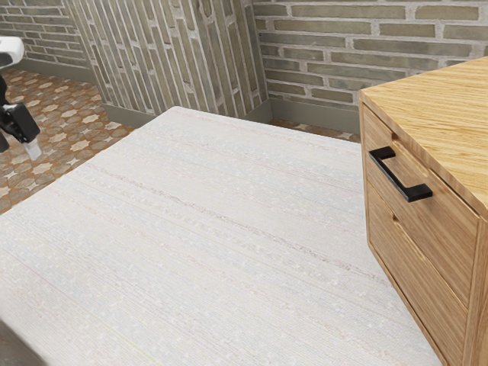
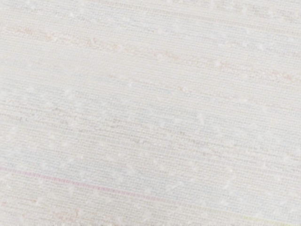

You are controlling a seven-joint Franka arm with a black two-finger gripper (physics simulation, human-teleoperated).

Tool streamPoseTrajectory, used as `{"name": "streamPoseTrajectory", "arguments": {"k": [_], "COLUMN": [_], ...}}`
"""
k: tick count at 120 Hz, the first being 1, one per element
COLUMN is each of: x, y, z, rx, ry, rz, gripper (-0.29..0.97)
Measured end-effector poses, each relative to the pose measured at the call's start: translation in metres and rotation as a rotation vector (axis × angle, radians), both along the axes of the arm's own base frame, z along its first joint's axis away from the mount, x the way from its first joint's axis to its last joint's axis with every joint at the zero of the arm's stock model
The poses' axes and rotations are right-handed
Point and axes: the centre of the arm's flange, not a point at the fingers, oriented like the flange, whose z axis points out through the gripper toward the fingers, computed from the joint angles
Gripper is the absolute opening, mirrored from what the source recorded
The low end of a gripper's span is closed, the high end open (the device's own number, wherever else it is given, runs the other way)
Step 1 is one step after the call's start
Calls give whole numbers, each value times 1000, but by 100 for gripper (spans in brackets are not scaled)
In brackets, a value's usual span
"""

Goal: Pull the drawer handle with one arm to open the drawer

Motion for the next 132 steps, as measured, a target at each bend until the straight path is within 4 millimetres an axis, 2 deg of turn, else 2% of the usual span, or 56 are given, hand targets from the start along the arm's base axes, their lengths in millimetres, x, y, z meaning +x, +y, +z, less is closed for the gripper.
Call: {"name": "streamPoseTrajectory", "arguments": {"k": [16, 18, 22, 26, 31, 40, 44, 48, 62, 71, 76, 86, 98, 102, 110, 117, 124, 132], "x": [-21, -26, -41, -53, -50, -28, -27, -28, -25, -12, -12, -39, -79, -92, -116, -119, -113, -107], "y": [27, 27, 19, 6, -24, -90, -108, -118, -136, -140, -138, -141, -137, -141, -155, -164, -172, -185], "z": [3, 16, 65, 99, 122, 138, 144, 147, 142, 118, 108, 92, 54, 53, 67, 72, 71, 57], "rx": [4, 18, 67, 92, 104, 99, 94, 91, 77, 46, 24, -52, -104, -73, -24, -12, -8, -12], "ry": [-1, -22, -107, -171, -211, -236, -246, -250, -218, -142, -110, -95, -60, -53, -87, -105, -113, -123], "rz": [26, 26, 15, -13, -86, -249, -300, -329, -383, -404, -411, -476, -533, -529, -543, -552, -561, -577], "gripper": [66, 66, 66, 66, 66, 66, 66, 65, 66, 66, 66, 66, 66, 66, 66, 66, 66, 66]}}
